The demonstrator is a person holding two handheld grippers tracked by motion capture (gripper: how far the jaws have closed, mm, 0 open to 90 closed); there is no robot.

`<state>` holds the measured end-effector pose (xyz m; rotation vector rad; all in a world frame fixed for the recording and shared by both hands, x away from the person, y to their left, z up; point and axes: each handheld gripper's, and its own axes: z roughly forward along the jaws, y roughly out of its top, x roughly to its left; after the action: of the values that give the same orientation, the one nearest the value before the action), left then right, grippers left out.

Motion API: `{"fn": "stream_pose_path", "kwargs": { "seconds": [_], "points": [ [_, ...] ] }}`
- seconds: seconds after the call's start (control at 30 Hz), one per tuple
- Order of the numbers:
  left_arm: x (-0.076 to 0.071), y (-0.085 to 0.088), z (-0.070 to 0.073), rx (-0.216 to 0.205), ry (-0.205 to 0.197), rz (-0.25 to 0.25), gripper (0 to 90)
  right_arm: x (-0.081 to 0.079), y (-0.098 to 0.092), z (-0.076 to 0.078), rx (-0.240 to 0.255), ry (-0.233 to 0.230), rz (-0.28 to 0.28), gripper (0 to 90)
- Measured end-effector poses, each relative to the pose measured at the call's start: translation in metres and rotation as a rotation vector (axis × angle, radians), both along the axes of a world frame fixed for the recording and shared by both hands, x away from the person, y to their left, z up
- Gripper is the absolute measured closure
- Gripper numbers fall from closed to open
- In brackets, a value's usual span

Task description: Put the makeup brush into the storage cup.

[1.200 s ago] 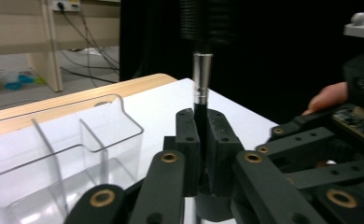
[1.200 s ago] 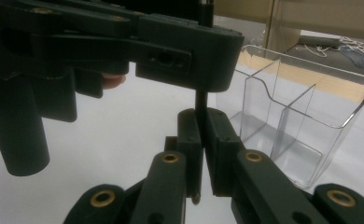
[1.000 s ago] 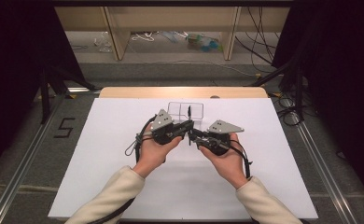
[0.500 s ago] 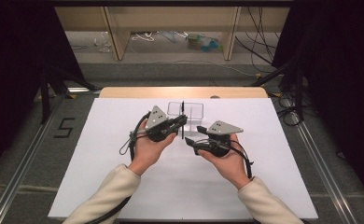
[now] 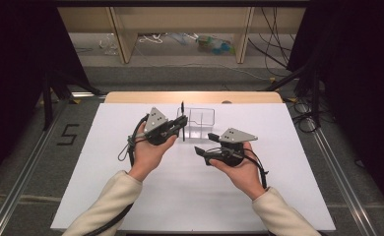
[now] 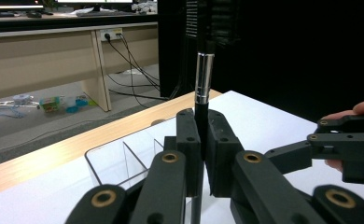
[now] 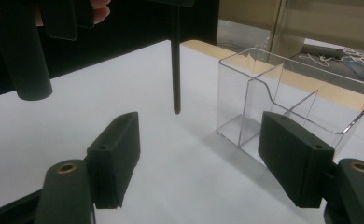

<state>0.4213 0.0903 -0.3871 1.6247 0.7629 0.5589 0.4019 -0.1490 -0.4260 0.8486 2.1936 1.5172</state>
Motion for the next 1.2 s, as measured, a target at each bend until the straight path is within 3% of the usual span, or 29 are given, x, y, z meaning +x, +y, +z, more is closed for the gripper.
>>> {"fn": "stream_pose_path", "kwargs": {
  "seconds": [0.63, 1.2],
  "points": [
    [0.003, 0.009, 0.006, -0.018, -0.023, 0.024, 85.2, -0.006, -0.01, 0.003, 0.032, -0.018, 0.018, 28.4],
    [0.008, 0.012, 0.009, -0.016, -0.042, 0.035, 85.2, -0.019, -0.036, 0.006, 0.044, -0.021, 0.015, 28.3]
  ]
}}
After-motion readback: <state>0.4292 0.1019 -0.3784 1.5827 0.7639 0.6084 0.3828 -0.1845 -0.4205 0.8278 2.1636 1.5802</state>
